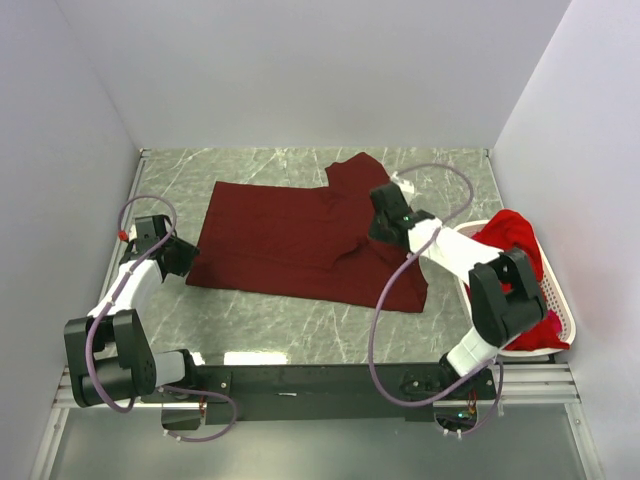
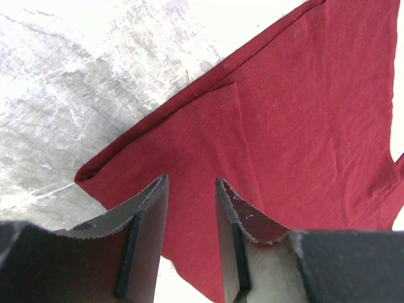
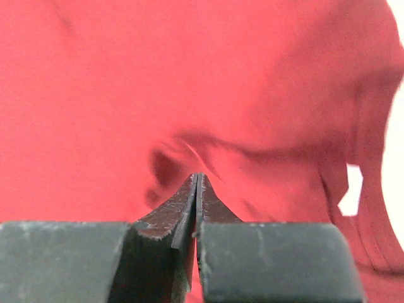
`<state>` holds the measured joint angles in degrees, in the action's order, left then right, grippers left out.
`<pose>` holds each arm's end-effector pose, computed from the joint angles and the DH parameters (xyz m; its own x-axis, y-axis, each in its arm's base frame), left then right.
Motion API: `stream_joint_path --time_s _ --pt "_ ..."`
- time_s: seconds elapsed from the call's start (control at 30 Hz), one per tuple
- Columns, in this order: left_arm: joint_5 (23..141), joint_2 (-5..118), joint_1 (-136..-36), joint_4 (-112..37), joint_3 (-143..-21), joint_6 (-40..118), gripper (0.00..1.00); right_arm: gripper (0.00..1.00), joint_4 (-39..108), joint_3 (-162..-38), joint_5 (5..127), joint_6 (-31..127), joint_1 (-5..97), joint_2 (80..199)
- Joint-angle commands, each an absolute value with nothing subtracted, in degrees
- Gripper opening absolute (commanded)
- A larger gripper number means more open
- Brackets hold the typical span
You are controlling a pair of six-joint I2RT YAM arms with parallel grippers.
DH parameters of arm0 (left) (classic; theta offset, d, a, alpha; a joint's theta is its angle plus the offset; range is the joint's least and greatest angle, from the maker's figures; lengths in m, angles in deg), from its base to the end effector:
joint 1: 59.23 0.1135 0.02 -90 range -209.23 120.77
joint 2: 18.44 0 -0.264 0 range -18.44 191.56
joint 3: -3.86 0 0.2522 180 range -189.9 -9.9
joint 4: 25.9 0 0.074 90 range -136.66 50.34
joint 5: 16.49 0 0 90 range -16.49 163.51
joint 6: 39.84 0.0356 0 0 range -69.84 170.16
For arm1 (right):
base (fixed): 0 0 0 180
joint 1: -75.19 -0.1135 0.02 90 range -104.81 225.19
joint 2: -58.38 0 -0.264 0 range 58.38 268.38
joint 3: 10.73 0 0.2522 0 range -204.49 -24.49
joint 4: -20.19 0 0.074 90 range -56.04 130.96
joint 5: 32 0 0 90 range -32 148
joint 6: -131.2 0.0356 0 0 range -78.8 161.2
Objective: Fold and stack the t-shirts
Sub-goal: Fold the tshirt
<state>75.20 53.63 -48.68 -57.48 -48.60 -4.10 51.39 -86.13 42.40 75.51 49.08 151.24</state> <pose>0.2410 0.0438 0.1946 -0.3137 -0.8837 -0.3474 -0.7181 0.4602 -0.5221 0.3143 0.1434 0.2202 -0.7059 0.2586 -0.6594 0.1616 0.9652 0.2055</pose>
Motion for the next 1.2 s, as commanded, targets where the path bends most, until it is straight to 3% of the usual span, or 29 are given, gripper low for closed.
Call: stream_joint_path --time_s 0.0,0.27,0.77,1.0,1.17 --pt "76.23 52.22 -48.51 -55.48 -49.98 -3.89 0.41 0.04 50.48 -79.7 42.26 78.38 48.83 148.74" --pt "76.67 51.87 -48.51 -55.65 -49.89 -3.63 0.41 0.06 48.72 -75.37 42.97 79.09 49.35 150.31" --pt "77.02 52.22 -48.51 -55.65 -50.06 -3.01 0.41 0.08 51.18 -86.53 40.86 76.01 56.56 158.4" --pt "76.5 52.05 -48.59 -56.26 -50.33 -2.57 0.42 0.34 52.5 -91.2 40.51 75.74 56.56 159.56" --pt "72.47 49.85 -48.59 -60.03 -50.68 -2.22 0.44 0.35 51.71 -85.76 40.24 76.62 51.92 153.14"
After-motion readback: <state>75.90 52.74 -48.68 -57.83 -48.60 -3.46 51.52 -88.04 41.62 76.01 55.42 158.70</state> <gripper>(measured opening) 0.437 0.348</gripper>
